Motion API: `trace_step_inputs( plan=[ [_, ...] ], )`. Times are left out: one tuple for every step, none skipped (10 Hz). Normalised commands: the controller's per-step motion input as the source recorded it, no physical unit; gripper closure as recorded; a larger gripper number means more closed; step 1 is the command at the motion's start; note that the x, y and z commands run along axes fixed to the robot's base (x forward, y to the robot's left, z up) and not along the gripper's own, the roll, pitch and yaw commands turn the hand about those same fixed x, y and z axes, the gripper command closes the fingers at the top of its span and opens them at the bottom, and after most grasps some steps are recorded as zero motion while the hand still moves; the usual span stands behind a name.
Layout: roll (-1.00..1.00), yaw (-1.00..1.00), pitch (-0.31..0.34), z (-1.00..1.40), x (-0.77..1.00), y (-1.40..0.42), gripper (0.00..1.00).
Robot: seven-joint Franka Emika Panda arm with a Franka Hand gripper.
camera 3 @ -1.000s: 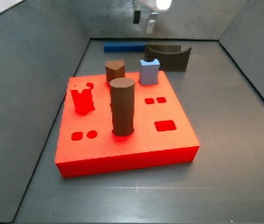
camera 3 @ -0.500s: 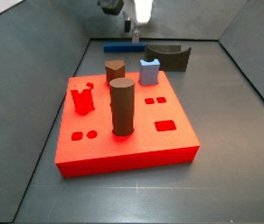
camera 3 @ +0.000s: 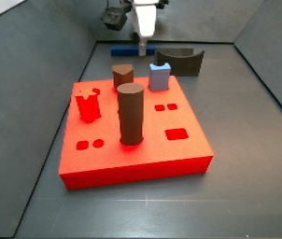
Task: Pick up the rectangle object. Move up. Place the rectangle object on the fixture. Regrasp the rectangle object. Move to above the board. Insert the rectangle object.
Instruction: Pick up the rectangle object.
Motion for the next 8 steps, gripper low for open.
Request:
trace_step_inputs(
  plan=[
    [-0.16, -0.20, -0.107, -0.23, 0.00, 0.11, 0.00],
    [-0.17, -0.19, -0.121, -0.22, 0.00, 0.13, 0.00],
    [-0.06, 0.00, -0.051, -0.28, 0.05, 0.08, 0.00],
    [-0.01, 0.00, -0.009, 0.00, 0.00, 0.00, 0.00],
    [0.00, 0.00, 0.000, 0.00, 0.00, 0.00, 0.00],
    [0.00, 0.00, 0.000, 0.00, 0.00, 0.00, 1.00],
    [0.00, 0.00, 0.000, 0.00, 0.00, 0.00, 1.00],
    [0.00, 0.00, 0.000, 0.00, 0.00, 0.00, 1.00]
  ],
)
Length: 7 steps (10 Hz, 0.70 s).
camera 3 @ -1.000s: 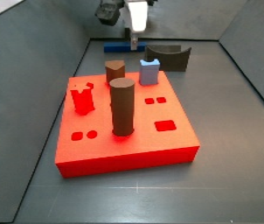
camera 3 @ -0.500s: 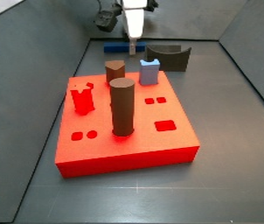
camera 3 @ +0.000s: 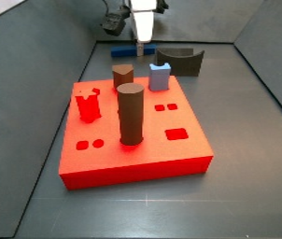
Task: Pick up the rectangle object. Move up. Place the rectangle object on the fixture. Regrasp the rectangle object. Move to above the board. Insert the rectangle object.
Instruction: Pick up the rectangle object.
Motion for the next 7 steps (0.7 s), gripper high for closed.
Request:
trace_step_inputs(
  plan=[
    [0.00, 0.00, 0.000, 0.00, 0.00, 0.00, 1.00],
    [0.00, 0.00, 0.000, 0.00, 0.00, 0.00, 1.00],
    [0.00, 0.00, 0.000, 0.00, 0.00, 0.00, 1.00],
    [0.00, 0.00, 0.000, 0.00, 0.00, 0.00, 1.00],
    [0.00, 0.00, 0.000, 0.00, 0.00, 0.00, 1.00],
    [0.00, 0.00, 0.000, 0.00, 0.00, 0.00, 1.00],
    [0.00, 0.00, 0.000, 0.00, 0.00, 0.00, 1.00]
  ],
)
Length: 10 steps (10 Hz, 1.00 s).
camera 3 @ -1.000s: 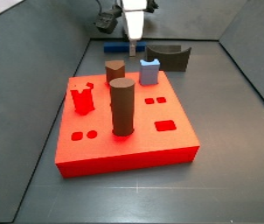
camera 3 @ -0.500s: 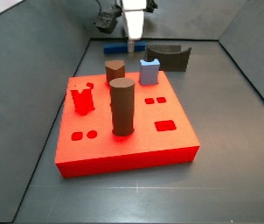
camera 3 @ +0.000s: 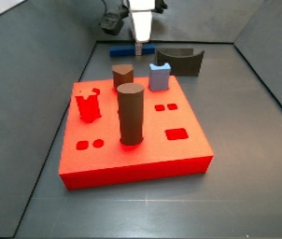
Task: Pick up the rectangle object. Move up. Place the rectangle object on the fixture. Regrasp the rectangle object. Move to above the board. Insert the rectangle object.
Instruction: Pick up the rectangle object, then move up, then place the rectangle object on the fixture.
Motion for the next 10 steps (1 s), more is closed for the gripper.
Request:
trace_step_inputs(
  plan=[
    [0.00, 0.00, 0.000, 0.00, 0.00, 0.00, 1.00],
    [0.00, 0.00, 0.000, 0.83, 0.00, 0.00, 1.00],
    [-0.01, 0.02, 0.002, 0.83, 0.01, -0.04, 1.00],
    [-0.02, 0.02, 0.022, 0.74, -0.02, -0.05, 1.00],
    [-0.03, 0.03, 0.023, 0.56, -0.02, -0.03, 1.00],
    [-0.03, 0.03, 0.026, 0.41, -0.02, -0.02, 1.00],
    [-0.04, 0.03, 0.027, 0.25, -0.01, -0.02, 1.00],
    [0.00, 0.00, 0.000, 1.00, 0.00, 0.00, 1.00],
    [-0.01, 0.00, 0.006, 1.00, 0.00, 0.00, 1.00],
    [-0.02, 0.00, 0.014, 1.00, -0.01, 0.00, 1.00]
  ],
)
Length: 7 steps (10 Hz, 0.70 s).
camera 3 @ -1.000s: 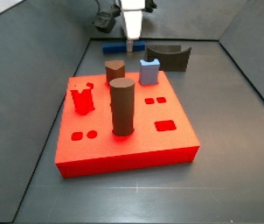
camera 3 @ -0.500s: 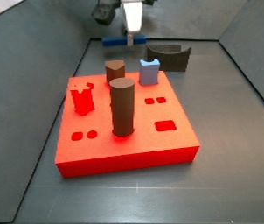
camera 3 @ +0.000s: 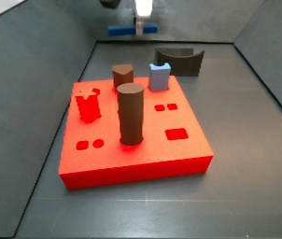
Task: Pick up the rectangle object. Move up. Place the rectangle object on the fixture. Regrasp the rectangle object. Move to above the board. Insert the rectangle object.
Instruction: Place the rectangle object on the fixture.
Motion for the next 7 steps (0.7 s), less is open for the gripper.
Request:
trace_step_inputs(
  plan=[
    [-0.03, 0.01, 0.012, 1.00, -0.01, -0.01, 1.00],
    [-0.04, 0.01, 0.011, 1.00, -0.02, -0.01, 1.00],
    [-0.05, 0.01, 0.011, 1.00, -0.02, -0.01, 1.00],
    [-0.06, 0.02, 0.011, 1.00, -0.02, -0.02, 1.00],
    [-0.07, 0.02, 0.012, 0.84, -0.02, -0.02, 1.00],
    [-0.08, 0.02, 0.013, 0.73, -0.02, -0.01, 1.00],
    [-0.09, 0.02, 0.020, 0.50, -0.01, -0.01, 1.00]
  ],
)
